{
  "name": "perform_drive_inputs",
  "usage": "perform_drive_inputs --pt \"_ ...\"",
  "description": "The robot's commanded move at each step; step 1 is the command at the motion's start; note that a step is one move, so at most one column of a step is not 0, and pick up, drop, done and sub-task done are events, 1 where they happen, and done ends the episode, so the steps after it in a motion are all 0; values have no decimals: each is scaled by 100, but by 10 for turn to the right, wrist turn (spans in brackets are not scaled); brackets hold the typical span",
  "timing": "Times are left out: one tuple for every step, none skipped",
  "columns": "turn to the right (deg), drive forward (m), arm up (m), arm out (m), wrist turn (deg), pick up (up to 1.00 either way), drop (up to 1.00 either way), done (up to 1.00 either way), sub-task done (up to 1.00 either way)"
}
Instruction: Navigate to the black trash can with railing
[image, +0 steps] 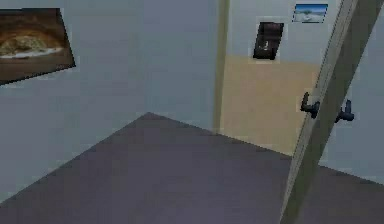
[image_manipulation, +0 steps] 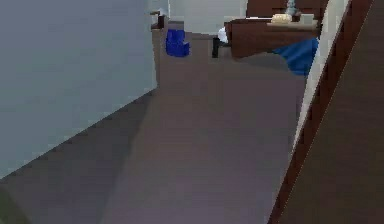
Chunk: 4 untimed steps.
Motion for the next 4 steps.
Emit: perform_drive_inputs --pt "0 95 0 0 0 0 0 0 0" --pt "-450 0 0 0 0 0 0 0 0" --pt "-210 0 0 0 0 0 0 0 0" --pt "0 25 0 0 0 0 0 0 0"
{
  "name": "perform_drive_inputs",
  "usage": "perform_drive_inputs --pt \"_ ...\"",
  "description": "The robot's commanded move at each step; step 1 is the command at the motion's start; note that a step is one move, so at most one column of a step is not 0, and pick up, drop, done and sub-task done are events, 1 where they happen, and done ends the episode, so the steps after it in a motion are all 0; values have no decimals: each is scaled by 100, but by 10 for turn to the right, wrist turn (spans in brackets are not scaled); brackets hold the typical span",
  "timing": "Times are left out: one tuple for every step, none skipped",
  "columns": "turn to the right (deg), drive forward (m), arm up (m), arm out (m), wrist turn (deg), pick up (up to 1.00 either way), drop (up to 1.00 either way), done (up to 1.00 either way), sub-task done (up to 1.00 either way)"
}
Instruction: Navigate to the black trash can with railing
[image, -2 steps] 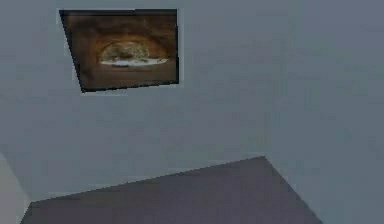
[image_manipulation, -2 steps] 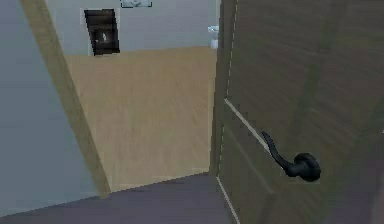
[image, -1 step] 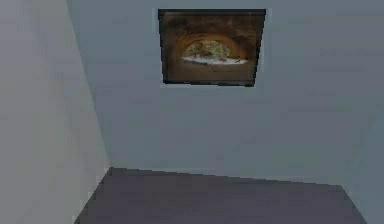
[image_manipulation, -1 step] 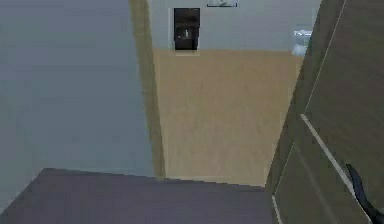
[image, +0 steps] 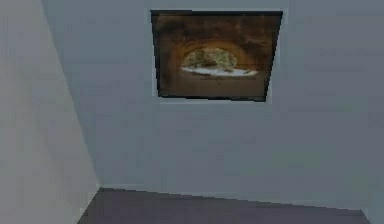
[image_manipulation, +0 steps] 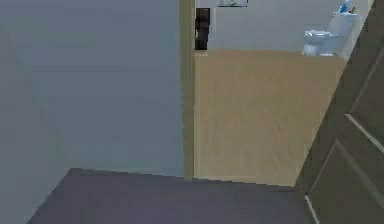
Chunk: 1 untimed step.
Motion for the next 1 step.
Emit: perform_drive_inputs --pt "450 0 0 0 0 0 0 0 0"
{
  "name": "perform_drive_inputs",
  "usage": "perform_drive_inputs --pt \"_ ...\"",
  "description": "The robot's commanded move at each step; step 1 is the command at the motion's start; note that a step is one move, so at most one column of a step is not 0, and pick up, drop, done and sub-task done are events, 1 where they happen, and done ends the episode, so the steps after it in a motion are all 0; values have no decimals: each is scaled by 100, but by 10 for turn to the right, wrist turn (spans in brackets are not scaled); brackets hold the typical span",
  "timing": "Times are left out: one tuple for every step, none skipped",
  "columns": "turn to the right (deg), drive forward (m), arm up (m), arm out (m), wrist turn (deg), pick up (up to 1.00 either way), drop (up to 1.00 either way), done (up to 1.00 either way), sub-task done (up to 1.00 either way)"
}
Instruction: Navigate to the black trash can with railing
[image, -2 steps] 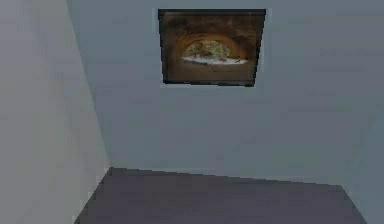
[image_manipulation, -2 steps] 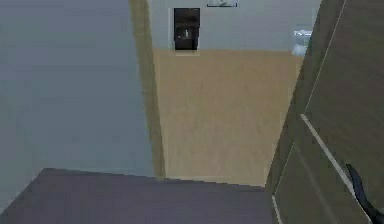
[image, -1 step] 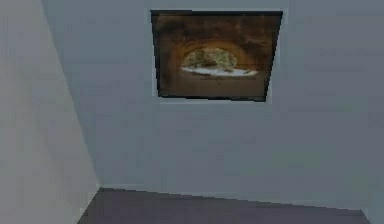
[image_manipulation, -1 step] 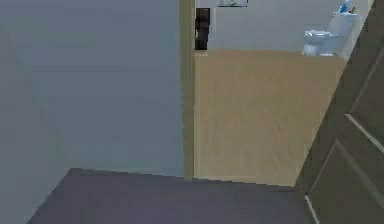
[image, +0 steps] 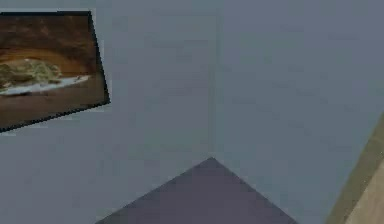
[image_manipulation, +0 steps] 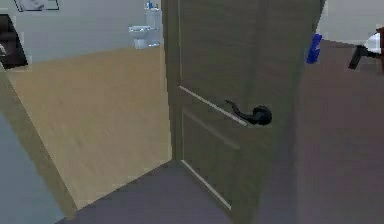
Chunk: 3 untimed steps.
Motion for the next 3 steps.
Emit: perform_drive_inputs --pt "450 0 0 0 0 0 0 0 0" --pt "240 0 0 0 0 0 0 0 0" --pt "0 75 0 0 0 0 0 0 0"
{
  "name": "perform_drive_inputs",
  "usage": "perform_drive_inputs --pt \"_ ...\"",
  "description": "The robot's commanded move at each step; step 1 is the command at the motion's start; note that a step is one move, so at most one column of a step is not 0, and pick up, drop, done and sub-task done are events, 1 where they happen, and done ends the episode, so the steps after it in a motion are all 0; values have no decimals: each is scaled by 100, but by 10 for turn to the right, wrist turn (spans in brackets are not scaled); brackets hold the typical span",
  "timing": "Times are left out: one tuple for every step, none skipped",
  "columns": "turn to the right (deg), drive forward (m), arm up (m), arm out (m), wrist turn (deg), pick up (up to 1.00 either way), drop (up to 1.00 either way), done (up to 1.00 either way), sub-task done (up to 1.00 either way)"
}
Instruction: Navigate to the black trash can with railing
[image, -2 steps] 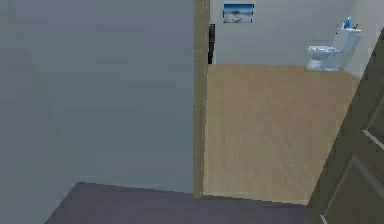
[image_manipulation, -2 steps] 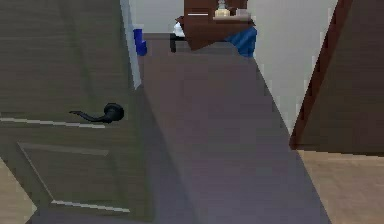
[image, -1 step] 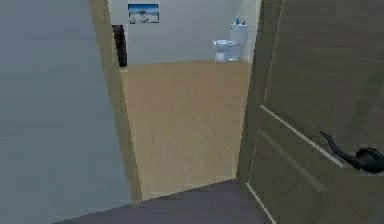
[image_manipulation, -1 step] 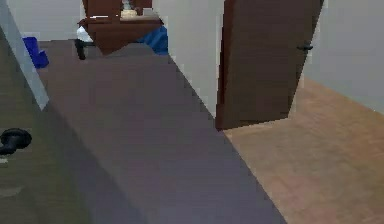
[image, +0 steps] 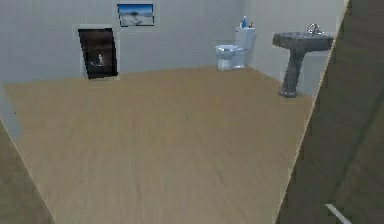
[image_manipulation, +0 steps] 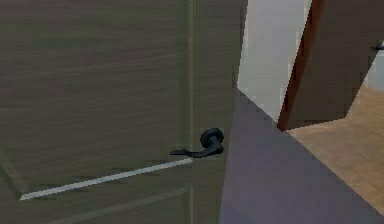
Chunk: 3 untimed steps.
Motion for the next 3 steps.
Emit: perform_drive_inputs --pt "-60 0 0 0 0 0 0 0 0" --pt "-30 0 0 0 0 0 0 0 0" --pt "0 30 0 0 0 0 0 0 0"
